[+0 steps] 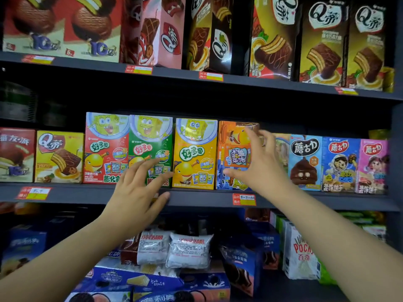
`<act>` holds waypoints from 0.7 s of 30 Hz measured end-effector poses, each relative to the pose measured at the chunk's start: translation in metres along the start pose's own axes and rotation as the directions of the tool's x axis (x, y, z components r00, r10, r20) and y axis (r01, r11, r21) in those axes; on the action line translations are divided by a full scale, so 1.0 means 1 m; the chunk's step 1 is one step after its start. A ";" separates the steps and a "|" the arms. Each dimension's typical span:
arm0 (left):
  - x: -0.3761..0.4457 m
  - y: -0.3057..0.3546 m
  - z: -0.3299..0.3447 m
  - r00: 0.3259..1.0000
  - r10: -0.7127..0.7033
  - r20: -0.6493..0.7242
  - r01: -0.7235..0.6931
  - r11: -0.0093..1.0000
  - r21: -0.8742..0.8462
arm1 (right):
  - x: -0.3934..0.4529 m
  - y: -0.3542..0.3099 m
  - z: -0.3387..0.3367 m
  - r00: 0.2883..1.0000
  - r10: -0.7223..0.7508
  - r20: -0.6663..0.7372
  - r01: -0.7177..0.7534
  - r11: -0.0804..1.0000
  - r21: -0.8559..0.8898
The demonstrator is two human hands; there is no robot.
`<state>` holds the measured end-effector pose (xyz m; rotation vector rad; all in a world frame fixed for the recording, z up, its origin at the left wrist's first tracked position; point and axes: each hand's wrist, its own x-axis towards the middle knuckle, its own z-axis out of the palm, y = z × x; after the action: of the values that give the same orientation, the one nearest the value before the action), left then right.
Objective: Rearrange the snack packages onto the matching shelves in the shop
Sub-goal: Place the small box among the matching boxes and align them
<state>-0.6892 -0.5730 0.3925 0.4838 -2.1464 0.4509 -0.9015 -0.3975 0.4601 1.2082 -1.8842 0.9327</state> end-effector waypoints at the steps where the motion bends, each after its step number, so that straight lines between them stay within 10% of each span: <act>1: 0.000 -0.001 0.000 1.000 -0.005 0.006 0.005 1.000 -0.005 | -0.005 0.001 0.005 1.000 -0.005 0.000 0.005 1.000 0.029; 21: -0.010 0.006 -0.002 0.997 0.079 -0.016 -0.080 0.997 -0.022 | 0.006 0.007 -0.007 0.991 -0.004 -0.136 0.008 1.000 0.023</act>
<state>-0.6854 -0.5654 0.3844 0.3820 -2.1598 0.4721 -0.9089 -0.3924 0.4672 1.1338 -1.7654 1.0106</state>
